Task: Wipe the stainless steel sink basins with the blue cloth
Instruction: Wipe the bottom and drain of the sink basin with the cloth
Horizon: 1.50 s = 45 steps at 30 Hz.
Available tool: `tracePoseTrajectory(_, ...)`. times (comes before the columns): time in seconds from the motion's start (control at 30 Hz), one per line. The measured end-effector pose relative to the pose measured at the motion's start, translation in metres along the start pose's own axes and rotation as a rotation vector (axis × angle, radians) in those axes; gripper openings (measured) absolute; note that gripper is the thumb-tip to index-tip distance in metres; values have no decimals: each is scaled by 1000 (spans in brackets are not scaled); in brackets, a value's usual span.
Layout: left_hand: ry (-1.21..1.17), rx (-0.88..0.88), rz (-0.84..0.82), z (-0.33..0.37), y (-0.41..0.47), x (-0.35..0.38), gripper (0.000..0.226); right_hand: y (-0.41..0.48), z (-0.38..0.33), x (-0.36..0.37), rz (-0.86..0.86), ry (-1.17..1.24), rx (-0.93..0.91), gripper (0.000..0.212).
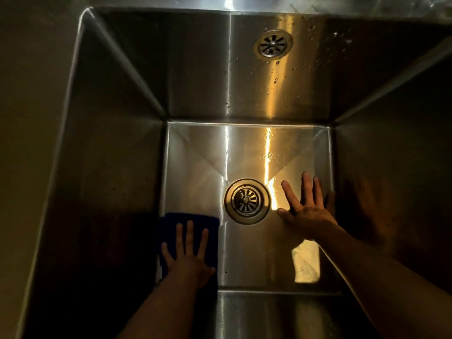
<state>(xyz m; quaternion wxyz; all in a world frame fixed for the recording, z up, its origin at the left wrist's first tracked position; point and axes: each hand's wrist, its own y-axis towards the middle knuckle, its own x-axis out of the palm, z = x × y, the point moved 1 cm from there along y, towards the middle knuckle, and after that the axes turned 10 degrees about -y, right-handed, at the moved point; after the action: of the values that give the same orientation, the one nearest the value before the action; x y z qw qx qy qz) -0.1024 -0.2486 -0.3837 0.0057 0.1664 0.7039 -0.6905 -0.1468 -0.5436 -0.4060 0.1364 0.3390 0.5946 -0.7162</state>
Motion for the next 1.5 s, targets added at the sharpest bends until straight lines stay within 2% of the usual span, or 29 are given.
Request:
tracePoseTrajectory(0.13, -20, -37, -34, -5, -5, 25, 97, 1, 1, 2, 18, -11, 8, 72)
tracePoseTrajectory(0.3, -50, 33, 58, -14, 3, 38, 98, 2, 1, 6, 49, -4, -15, 73)
tracePoseTrajectory(0.43, -113, 109, 196, -15, 9, 39, 98, 1, 2, 6, 57, 19, -33, 74)
tracePoseTrajectory(0.6, -186, 170, 390, 13, 26, -23, 96, 1, 3, 5, 53, 23, -31, 72)
tracePoseTrajectory(0.8, -238, 201, 484, 59, 54, -131, 100, 4, 5, 9, 90, 33, -31, 73)
tracePoseTrajectory(0.97, -297, 202, 583, 111, 67, -159, 102, 5, 5, 12, 117, 11, -37, 72)
tracePoseTrajectory(1.13, -116, 367, 630, 173, 67, -155, 90, 2, 5, 15, 206, 15, -14, 74)
tracePoseTrajectory(1.27, 124, 587, 626, 217, 58, -132, 79, -3, 1, 25, 289, 270, 53, 92)
tracePoseTrajectory(1.4, 243, 648, 636, 211, 62, -132, 72, -7, -7, 36, 388, 374, 107, 97)
tracePoseTrajectory(1.5, 251, 630, 630, 182, 68, -140, 73, -6, -6, 35, 368, 342, 143, 103)
